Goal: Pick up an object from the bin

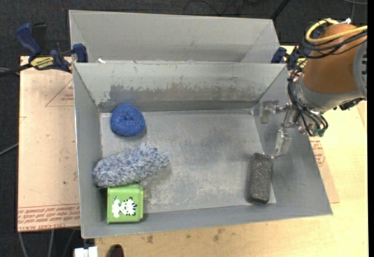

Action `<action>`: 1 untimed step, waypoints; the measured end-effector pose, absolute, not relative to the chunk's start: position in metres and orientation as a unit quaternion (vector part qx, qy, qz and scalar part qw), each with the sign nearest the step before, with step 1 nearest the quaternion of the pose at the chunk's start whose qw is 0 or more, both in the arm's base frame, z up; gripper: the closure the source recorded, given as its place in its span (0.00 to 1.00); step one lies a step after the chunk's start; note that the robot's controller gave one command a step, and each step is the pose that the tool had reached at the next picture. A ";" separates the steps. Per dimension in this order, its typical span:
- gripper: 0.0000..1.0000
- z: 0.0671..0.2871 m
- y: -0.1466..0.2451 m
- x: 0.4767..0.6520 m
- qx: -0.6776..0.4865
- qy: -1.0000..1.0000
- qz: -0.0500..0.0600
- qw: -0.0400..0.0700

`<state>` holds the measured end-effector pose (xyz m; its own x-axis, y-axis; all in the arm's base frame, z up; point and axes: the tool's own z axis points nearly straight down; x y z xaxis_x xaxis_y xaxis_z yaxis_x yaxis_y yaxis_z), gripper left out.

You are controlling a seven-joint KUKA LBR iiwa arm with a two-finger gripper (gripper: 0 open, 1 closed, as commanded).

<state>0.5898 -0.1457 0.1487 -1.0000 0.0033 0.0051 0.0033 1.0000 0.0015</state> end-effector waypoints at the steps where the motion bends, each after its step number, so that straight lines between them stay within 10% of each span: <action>1: 0.00 0.154 -0.145 0.591 0.000 -1.000 0.000 -0.001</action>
Offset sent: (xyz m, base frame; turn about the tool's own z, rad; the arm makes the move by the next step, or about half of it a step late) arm -0.0527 0.0169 -0.0787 -0.3200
